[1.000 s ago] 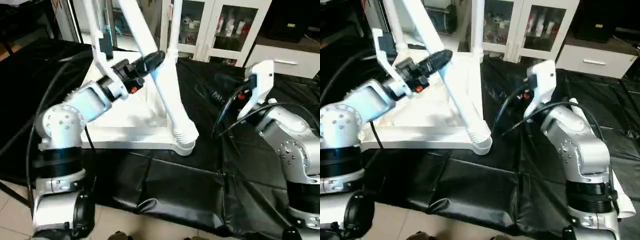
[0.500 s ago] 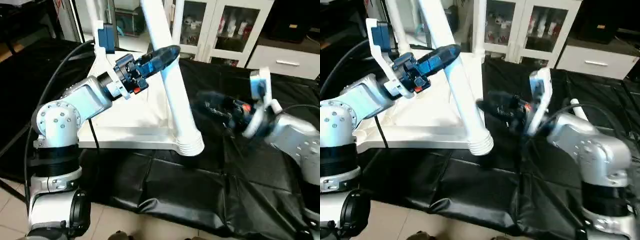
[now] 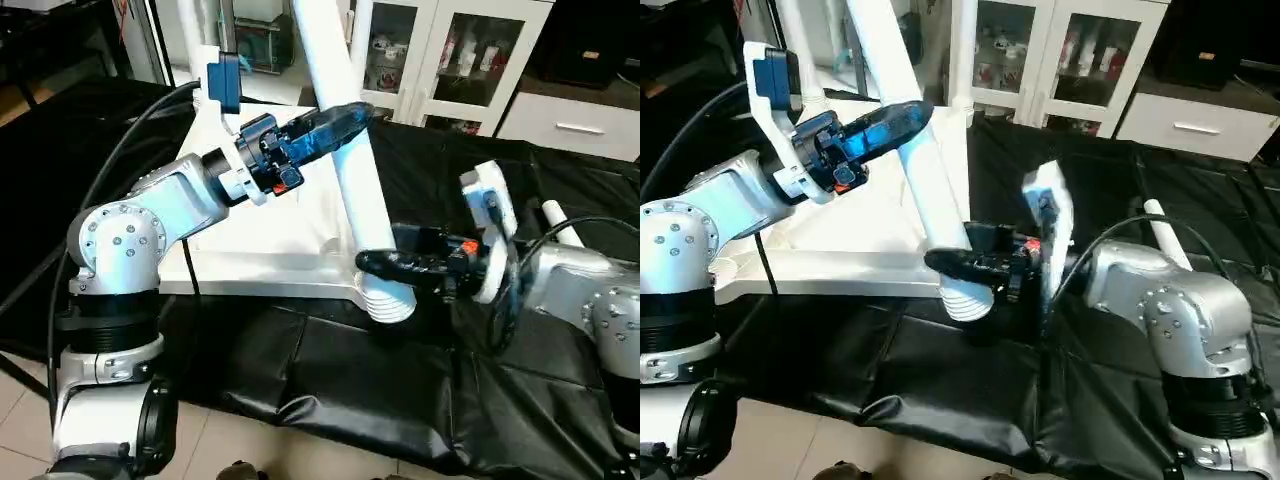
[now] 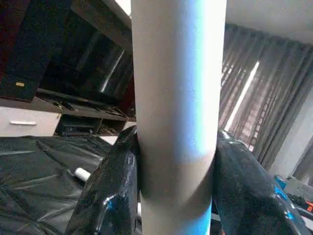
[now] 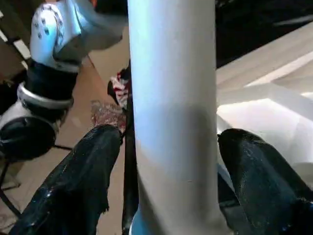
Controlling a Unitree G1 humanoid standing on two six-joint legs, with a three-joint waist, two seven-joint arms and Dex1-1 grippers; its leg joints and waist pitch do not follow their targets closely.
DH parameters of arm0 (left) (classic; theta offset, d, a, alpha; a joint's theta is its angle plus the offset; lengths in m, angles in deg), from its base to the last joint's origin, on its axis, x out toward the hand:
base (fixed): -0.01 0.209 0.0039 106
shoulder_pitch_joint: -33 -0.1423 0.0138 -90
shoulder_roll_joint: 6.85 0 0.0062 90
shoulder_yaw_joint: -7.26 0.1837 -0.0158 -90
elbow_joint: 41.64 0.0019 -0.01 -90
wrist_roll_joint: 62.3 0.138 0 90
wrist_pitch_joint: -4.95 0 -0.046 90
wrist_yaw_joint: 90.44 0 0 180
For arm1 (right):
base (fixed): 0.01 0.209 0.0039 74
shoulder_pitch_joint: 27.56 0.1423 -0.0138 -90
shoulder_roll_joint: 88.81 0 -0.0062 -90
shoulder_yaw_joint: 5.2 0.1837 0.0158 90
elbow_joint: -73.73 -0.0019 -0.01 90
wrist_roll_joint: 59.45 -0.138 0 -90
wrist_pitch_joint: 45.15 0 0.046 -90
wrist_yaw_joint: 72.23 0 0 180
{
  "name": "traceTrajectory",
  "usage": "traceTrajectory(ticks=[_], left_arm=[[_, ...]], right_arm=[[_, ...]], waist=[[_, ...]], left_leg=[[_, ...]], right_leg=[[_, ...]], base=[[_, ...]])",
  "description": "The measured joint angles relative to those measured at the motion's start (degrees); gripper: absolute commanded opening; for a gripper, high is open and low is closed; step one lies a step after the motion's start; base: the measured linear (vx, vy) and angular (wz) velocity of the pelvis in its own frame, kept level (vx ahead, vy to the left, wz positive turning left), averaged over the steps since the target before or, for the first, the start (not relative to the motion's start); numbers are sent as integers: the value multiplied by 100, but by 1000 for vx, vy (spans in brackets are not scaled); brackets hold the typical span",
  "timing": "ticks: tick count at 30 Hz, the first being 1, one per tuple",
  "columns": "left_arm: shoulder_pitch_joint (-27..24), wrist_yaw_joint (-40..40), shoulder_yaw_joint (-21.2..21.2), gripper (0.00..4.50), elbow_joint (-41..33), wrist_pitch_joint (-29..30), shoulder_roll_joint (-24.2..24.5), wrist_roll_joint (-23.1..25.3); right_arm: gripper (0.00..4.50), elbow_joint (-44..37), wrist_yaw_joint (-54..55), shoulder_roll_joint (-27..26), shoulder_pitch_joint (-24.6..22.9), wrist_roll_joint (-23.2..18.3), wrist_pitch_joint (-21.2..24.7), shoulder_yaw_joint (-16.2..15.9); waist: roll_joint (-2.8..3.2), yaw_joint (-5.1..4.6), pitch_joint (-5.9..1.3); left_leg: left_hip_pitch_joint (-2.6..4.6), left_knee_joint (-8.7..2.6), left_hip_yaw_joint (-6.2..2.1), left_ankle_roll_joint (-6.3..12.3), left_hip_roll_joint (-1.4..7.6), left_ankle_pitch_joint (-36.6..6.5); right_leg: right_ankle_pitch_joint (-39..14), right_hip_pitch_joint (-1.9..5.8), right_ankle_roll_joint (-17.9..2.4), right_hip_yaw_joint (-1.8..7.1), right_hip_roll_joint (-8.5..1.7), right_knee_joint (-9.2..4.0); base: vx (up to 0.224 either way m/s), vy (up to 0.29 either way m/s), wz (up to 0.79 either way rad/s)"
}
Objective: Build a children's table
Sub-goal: Pick table leg
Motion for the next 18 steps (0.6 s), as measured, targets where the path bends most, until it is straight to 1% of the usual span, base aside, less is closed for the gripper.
traceTrajectory(ticks=[1,2,3,4,5,9,10,12,13,16,18], left_arm=[[-2,20,14,178,0,-5,10,2],[-3,29,42,178,0,-9,18,4],[-5,36,47,178,0,-15,27,14],[-8,46,47,178,0,-21,38,24],[-10,55,48,178,0,-34,48,46],[-10,57,48,177,2,-83,76,69],[-10,57,48,177,2,-96,80,71],[-10,59,49,177,12,-109,85,101],[-10,60,50,177,15,-109,85,109],[-10,63,52,177,41,-110,85,117],[-10,64,53,177,44,-123,86,124]], right_arm=[[324,18,16,0,8,60,-18,-26],[304,53,28,0,11,104,-57,-38],[304,66,31,-2,16,127,-69,-48],[289,78,33,-2,23,136,-79,-62],[289,101,33,-3,42,149,-87,-81],[253,122,31,-2,117,174,-94,-131],[253,122,30,0,122,175,-98,-133],[223,122,24,0,122,190,-115,-146],[223,122,23,0,122,199,-117,-151],[198,108,1,6,122,294,-235,-253],[196,107,8,5,121,334,-299,-280]], waist=[[0,0,0],[0,1,0],[0,1,0],[0,1,0],[0,0,0],[0,0,0],[0,2,0],[0,6,0],[0,6,0],[0,4,0],[0,4,0]], left_leg=[[0,0,0,0,0,0],[0,0,0,0,0,0],[0,0,0,0,0,0],[0,0,0,0,0,0],[0,0,0,0,0,0],[0,0,0,0,0,0],[0,0,0,0,0,0],[0,0,0,0,0,0],[0,0,0,0,0,0],[0,0,0,0,0,0],[0,0,0,0,0,0]], right_leg=[[0,-1,0,0,0,0],[0,-1,0,0,0,0],[0,-1,1,0,0,0],[0,-1,1,0,0,0],[0,-1,1,0,0,0],[0,-1,0,0,0,0],[0,-1,0,0,0,0],[0,-1,0,0,0,0],[0,-1,0,0,0,0],[0,-1,0,0,0,0],[0,-1,1,0,0,0]], base=[[0,0,0],[0,0,0],[0,0,0],[0,0,0],[0,0,0],[0,0,0],[0,0,0],[0,0,0],[0,0,0],[0,0,0],[0,0,0]])
